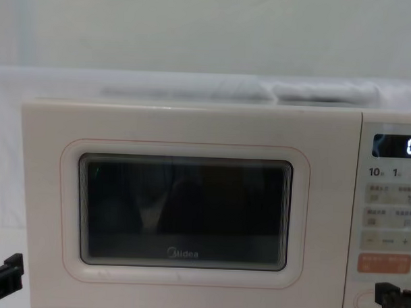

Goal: Press the button to open the microwave door with one hand; close the microwave door with the other hand.

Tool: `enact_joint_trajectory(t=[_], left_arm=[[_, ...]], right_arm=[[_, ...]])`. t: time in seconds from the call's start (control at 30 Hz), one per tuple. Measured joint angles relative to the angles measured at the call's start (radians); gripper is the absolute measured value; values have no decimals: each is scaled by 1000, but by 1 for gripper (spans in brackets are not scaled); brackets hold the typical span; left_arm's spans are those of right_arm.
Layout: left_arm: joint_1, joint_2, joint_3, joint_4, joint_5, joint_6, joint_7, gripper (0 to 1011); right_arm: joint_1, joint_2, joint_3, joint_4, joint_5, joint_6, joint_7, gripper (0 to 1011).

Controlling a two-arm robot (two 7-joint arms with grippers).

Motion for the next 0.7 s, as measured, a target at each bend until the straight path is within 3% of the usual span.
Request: enact_joint_trajectory(t=[0.7], left_arm=[[0,0,0,0,0,0,0,1001]], right_arm=[[53,-10,9,64,1,45,-15,0]])
